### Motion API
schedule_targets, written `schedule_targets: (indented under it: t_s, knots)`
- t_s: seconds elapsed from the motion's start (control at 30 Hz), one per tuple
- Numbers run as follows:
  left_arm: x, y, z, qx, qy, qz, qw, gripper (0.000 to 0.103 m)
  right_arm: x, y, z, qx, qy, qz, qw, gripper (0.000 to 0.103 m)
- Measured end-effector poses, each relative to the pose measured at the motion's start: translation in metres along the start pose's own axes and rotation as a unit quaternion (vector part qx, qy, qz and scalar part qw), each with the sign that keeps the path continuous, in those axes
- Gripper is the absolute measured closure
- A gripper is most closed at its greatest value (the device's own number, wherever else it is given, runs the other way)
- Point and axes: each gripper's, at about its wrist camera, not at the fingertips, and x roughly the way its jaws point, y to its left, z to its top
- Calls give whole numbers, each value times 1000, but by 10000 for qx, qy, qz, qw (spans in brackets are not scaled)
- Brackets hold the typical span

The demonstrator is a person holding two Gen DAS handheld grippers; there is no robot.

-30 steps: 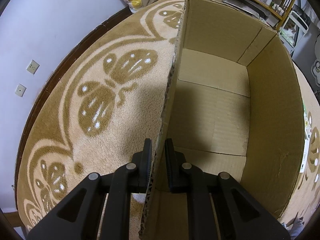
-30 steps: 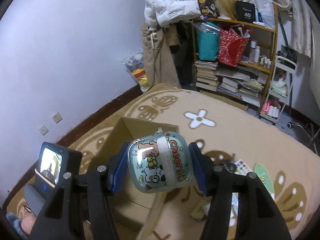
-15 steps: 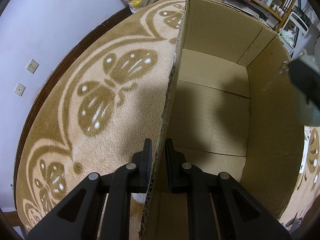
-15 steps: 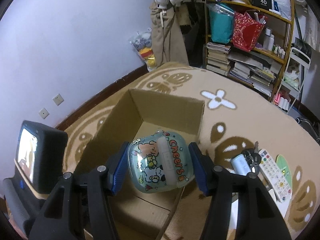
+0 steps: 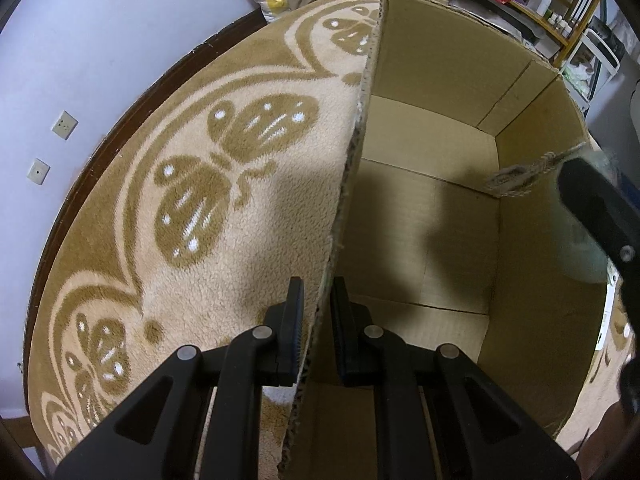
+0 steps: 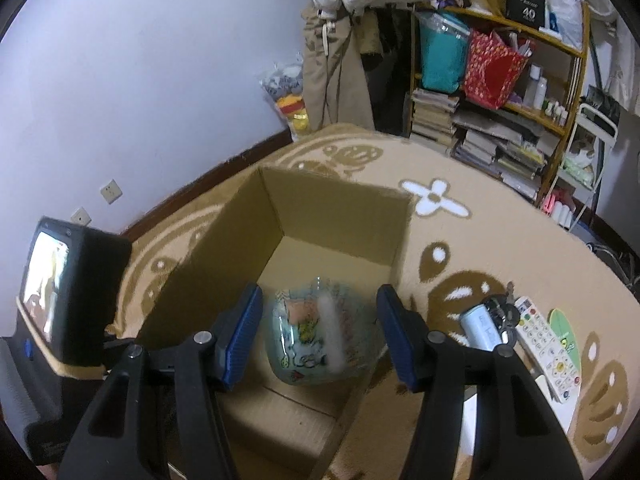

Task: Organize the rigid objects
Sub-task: 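Carry the keychain over the box and release it inside with the right tool, then move the right tool to the white charger block and grasp it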

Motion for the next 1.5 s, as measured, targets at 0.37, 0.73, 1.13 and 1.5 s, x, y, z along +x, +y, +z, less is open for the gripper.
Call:
schedule_targets:
  t_s: [0.37,0.73,1.13,1.5]
  knots:
    - [1,0,0,-22,29,69,10000,91,-32,-34,2,157,-265,-277,9991,2]
    - [1,-1,-1,-3,25,97,9999,91,-29,-94,-28,442,50,-655,9969,1]
    - [3,2,-1,-83,56,50,9999,90,-10,-124,-62,880,324,-734,9929,1]
    - [2,1,-1,-62,46,53,10000,91,22,-138,-90,844,682,-603,9923,21]
